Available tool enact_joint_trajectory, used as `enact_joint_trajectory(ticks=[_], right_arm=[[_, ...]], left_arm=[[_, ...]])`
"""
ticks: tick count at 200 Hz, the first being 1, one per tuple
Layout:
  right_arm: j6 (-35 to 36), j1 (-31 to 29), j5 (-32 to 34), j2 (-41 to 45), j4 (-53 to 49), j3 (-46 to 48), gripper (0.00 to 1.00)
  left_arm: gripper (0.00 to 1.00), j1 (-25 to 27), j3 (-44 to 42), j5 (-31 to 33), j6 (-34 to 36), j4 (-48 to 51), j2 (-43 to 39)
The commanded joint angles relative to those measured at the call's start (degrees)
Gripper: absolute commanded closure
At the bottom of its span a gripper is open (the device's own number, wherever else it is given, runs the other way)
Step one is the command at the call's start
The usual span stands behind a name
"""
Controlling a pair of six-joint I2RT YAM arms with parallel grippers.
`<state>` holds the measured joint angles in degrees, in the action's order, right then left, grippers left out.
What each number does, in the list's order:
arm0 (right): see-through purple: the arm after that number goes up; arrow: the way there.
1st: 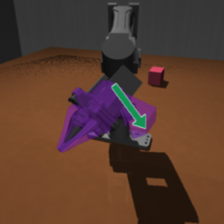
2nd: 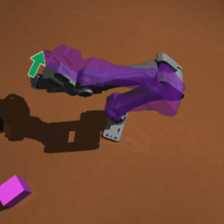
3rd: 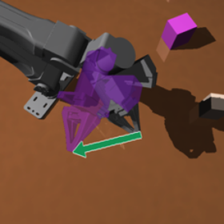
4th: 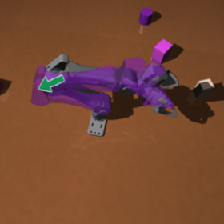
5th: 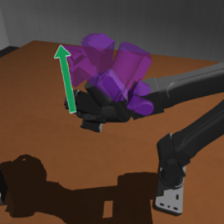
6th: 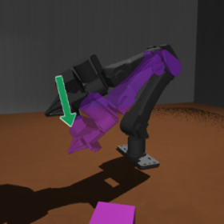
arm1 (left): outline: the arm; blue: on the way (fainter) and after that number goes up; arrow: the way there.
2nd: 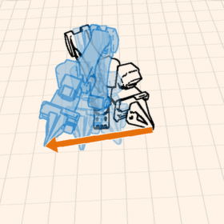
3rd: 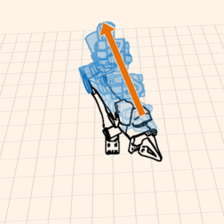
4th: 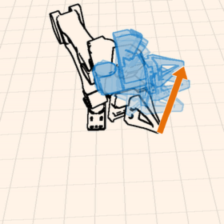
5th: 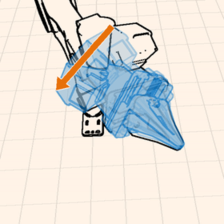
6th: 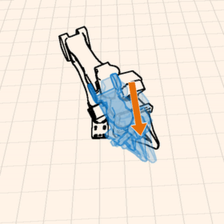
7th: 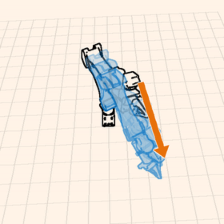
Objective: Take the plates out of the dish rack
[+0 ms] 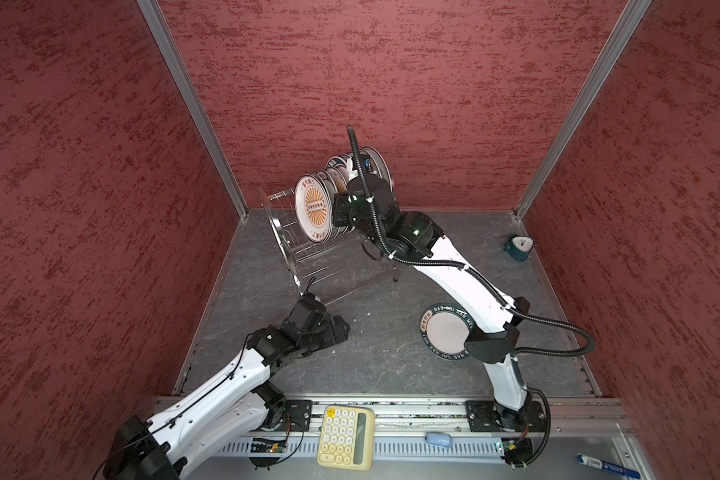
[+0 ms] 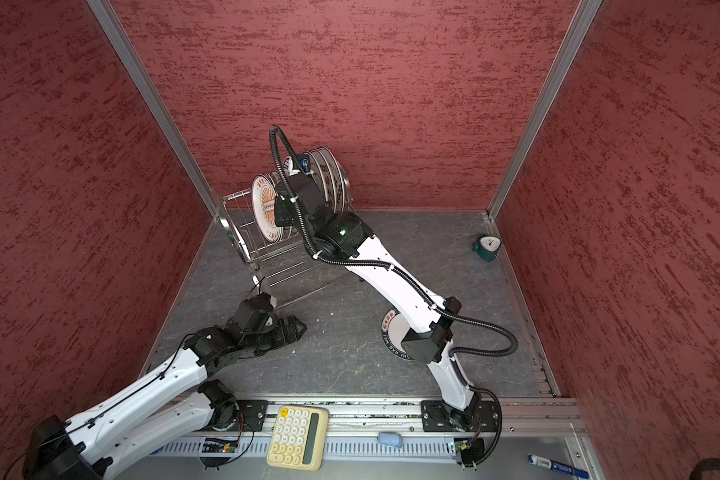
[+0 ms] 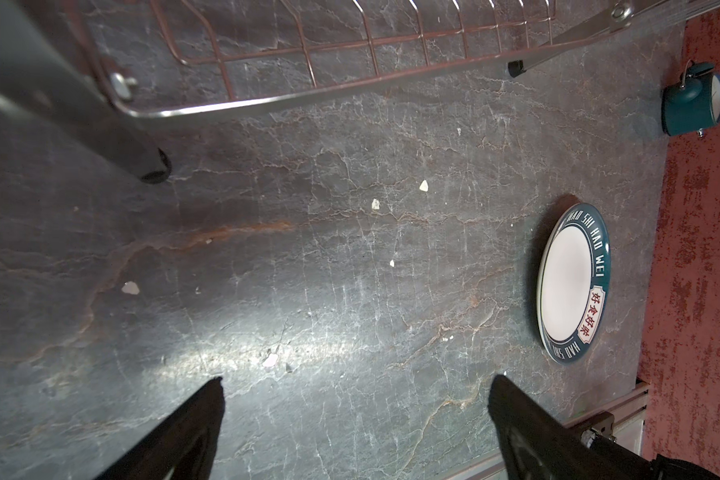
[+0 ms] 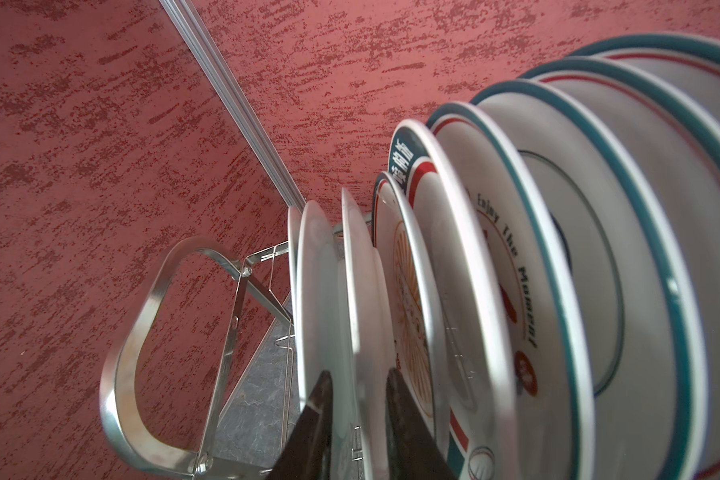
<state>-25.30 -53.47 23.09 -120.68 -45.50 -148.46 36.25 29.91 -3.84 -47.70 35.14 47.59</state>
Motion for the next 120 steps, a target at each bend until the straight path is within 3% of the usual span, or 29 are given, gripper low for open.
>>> enact_joint_trajectory(ticks=[1, 120], right_arm=[[-1.1, 0.5, -1.3, -1.4, -0.6, -1.9, 0.77], [-2.7, 0.7, -0.2, -3.1, -2.4, -2.2, 0.83]], left_arm=[[0.01, -0.5, -0.5, 0.0, 1.0, 0.1, -0.5], [0.01, -0.8, -0.4, -0.1, 1.1, 0.6, -1.1]])
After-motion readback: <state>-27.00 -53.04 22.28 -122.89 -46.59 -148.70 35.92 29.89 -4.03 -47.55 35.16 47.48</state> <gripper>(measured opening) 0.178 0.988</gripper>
